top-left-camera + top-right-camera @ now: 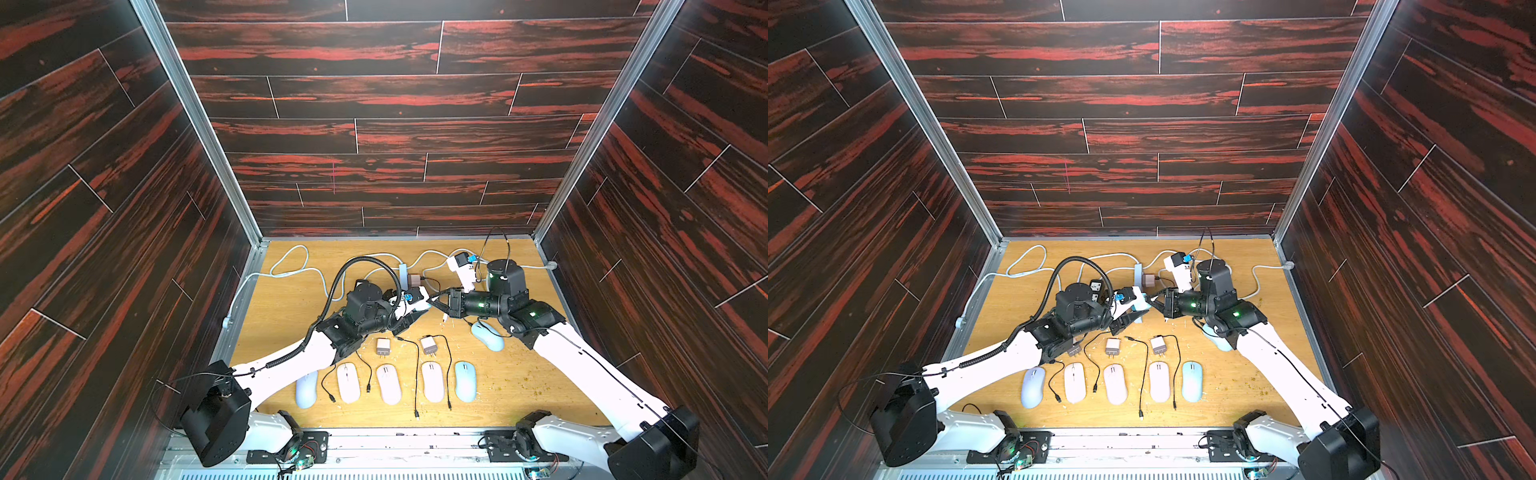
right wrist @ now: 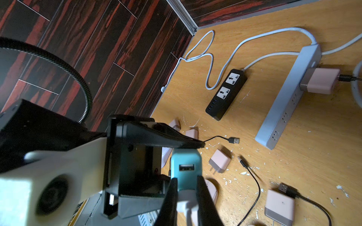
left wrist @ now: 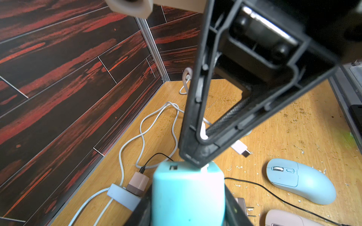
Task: Unplug the wireless mouse
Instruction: Remove the power cord from the plug.
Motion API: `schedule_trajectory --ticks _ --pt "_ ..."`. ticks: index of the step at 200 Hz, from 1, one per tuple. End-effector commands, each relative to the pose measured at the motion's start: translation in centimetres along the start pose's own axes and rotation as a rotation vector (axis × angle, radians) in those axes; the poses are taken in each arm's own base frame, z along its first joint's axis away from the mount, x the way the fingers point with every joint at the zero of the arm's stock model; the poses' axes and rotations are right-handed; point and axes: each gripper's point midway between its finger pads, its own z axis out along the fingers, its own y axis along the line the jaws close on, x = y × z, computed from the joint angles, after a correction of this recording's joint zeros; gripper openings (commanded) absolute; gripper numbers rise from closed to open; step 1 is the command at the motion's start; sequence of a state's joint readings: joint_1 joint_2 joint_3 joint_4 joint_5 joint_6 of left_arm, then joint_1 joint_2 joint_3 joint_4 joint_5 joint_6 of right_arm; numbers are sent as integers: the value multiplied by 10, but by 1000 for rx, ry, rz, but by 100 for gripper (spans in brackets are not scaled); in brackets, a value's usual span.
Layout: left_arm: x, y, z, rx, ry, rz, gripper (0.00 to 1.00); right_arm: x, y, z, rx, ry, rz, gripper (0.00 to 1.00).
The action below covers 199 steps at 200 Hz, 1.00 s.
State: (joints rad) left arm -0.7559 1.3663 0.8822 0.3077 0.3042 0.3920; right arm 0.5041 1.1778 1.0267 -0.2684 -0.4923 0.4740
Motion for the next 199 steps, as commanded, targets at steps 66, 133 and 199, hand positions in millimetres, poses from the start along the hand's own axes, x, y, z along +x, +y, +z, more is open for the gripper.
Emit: schedule_trajectory --ticks 66,133,199 --pt "8 -2 -13 -14 34 38 0 -30 -10 -46 159 -220 -12 0" --pt "16 -7 -16 2 61 59 0 -36 -17 -59 204 -263 0 0" --pt "20 -8 -18 -2 68 46 0 -39 -26 -81 281 -338 19 0"
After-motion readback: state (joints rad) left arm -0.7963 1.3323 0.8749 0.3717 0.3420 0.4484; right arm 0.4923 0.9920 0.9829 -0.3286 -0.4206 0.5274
